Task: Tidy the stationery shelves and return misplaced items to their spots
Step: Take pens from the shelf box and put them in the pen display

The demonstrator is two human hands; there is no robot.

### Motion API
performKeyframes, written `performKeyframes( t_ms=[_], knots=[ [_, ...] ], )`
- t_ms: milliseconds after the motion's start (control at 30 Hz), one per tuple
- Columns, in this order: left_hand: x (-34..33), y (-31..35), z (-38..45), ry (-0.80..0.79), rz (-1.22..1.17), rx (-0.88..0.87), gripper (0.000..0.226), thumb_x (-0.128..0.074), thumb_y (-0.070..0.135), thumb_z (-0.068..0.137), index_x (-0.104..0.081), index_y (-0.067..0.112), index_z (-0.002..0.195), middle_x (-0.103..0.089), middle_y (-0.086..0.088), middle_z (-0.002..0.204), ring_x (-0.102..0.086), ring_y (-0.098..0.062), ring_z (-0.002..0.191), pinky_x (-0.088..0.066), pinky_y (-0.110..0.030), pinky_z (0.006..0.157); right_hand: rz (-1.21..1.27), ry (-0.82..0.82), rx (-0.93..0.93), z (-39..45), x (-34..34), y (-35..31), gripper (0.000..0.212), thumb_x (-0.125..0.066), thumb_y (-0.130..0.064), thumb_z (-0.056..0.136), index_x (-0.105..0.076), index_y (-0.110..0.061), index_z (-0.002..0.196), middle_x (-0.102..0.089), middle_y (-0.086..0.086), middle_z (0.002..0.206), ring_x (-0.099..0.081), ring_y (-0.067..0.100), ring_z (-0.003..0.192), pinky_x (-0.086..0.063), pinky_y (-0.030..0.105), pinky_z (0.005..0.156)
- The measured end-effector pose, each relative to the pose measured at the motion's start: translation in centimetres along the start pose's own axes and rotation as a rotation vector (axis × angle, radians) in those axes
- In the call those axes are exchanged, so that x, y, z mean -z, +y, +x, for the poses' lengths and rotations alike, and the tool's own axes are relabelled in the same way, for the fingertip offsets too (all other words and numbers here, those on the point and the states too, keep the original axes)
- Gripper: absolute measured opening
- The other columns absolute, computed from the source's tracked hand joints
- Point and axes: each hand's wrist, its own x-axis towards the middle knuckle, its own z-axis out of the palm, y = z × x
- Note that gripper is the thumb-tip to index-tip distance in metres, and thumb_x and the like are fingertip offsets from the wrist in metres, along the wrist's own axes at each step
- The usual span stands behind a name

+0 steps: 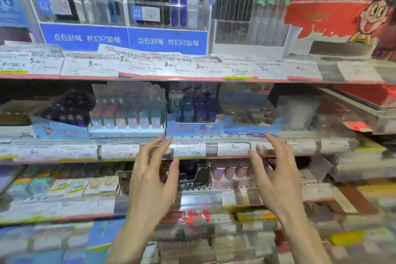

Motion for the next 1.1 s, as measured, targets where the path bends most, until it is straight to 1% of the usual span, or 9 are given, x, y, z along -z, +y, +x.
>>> performKeyframes(
  t_ms=[100, 167, 267, 367, 533, 667, 800, 900, 1100],
  knots=[
    [-2.5, 1.3, -0.7, 0.004, 0.046, 0.048, 0.044, -0.055, 0.033, 0.092, -0.055, 0.024, 0.135, -0.048, 0.007, 0.136, -0.05, -0.014, 0.127, -0.039, -0.029, 0.104, -0.022, -0.013, -0.048, 1.6, 1.9, 3.0, 0.055, -0.05, -0.056, 0.095, -0.046, -0.024, 0.139, -0.049, -0.008, 0.125, -0.046, 0.003, 0.106, -0.033, 0.02, 0.087],
    [-4.1, 2.4, -0.6, 0.017, 0.065, 0.055, 0.044, -0.055, 0.032, 0.092, -0.055, 0.023, 0.135, -0.048, 0.007, 0.135, -0.051, -0.017, 0.124, -0.041, -0.032, 0.103, -0.03, -0.055, -0.06, 2.9, 2.8, 4.2, 0.056, -0.05, -0.055, 0.093, -0.045, -0.025, 0.14, -0.047, -0.012, 0.121, -0.046, 0.004, 0.1, -0.033, 0.023, 0.084],
    [-6.2, 3.6, 0.3, 0.011, 0.154, -0.004, 0.042, -0.056, 0.029, 0.092, -0.058, 0.019, 0.133, -0.051, 0.003, 0.13, -0.051, -0.018, 0.122, -0.037, -0.024, 0.101, -0.036, -0.103, -0.042, 4.7, 3.3, 5.6, 0.055, -0.05, -0.056, 0.094, -0.046, -0.026, 0.139, -0.049, -0.009, 0.118, -0.052, 0.011, 0.094, -0.039, 0.029, 0.081],
    [-7.9, 4.2, 1.3, -0.019, 0.241, -0.084, 0.04, -0.057, 0.027, 0.093, -0.06, 0.017, 0.131, -0.054, 0.0, 0.126, -0.051, -0.021, 0.118, -0.04, -0.03, 0.098, -0.045, -0.132, 0.024, 6.4, 3.2, 6.1, 0.051, -0.05, -0.056, 0.094, -0.049, -0.027, 0.136, -0.051, -0.007, 0.116, -0.055, 0.012, 0.089, -0.042, 0.03, 0.078],
    [-8.7, 3.5, 2.6, -0.068, 0.327, -0.141, 0.039, -0.053, 0.031, 0.092, -0.062, 0.02, 0.128, -0.053, 0.0, 0.118, -0.049, -0.02, 0.106, -0.045, -0.035, 0.087, -0.209, -0.268, 0.207, 9.3, 2.5, 5.5, 0.031, -0.06, -0.043, 0.094, -0.062, -0.024, 0.118, -0.055, -0.004, 0.112, -0.061, 0.019, 0.085, -0.044, 0.031, 0.07],
    [-8.9, 2.9, 3.1, -0.087, 0.322, -0.172, 0.034, -0.055, 0.028, 0.091, -0.064, 0.021, 0.124, -0.05, 0.001, 0.115, -0.046, -0.018, 0.103, -0.042, -0.033, 0.084, -0.342, -0.411, 0.318, 11.5, 2.1, 3.6, 0.018, -0.06, -0.037, 0.094, -0.067, -0.029, 0.108, -0.064, -0.008, 0.102, -0.062, 0.019, 0.093, -0.046, 0.033, 0.075],
    [-8.9, 2.4, 3.3, -0.092, 0.292, -0.175, 0.032, -0.054, 0.027, 0.091, -0.065, 0.022, 0.121, -0.048, 0.003, 0.113, -0.046, -0.017, 0.104, -0.041, -0.031, 0.085, -0.466, -0.578, 0.332, 13.6, 1.4, 2.0, 0.014, -0.062, -0.033, 0.091, -0.073, -0.032, 0.098, -0.073, -0.007, 0.096, -0.065, 0.021, 0.093, -0.051, 0.033, 0.077],
    [-8.9, 2.4, 3.2, -0.08, 0.269, -0.172, 0.033, -0.051, 0.03, 0.091, -0.065, 0.022, 0.12, -0.047, 0.004, 0.113, -0.045, -0.015, 0.103, -0.041, -0.03, 0.085, -0.528, -0.672, 0.328, 14.9, 1.0, 1.2, 0.011, -0.067, -0.029, 0.085, -0.077, -0.028, 0.088, -0.076, -0.006, 0.09, -0.066, 0.022, 0.089, -0.056, 0.039, 0.081],
    [-8.7, 2.4, 3.2, -0.084, 0.249, -0.171, 0.031, -0.052, 0.029, 0.091, -0.064, 0.022, 0.119, -0.046, 0.005, 0.112, -0.046, -0.015, 0.103, -0.042, -0.03, 0.083, -0.584, -0.768, 0.387, 15.8, 0.2, 0.2, 0.007, -0.07, -0.023, 0.079, -0.077, -0.022, 0.079, -0.075, -0.006, 0.081, -0.066, 0.02, 0.082, -0.057, 0.039, 0.079]
  ],
)
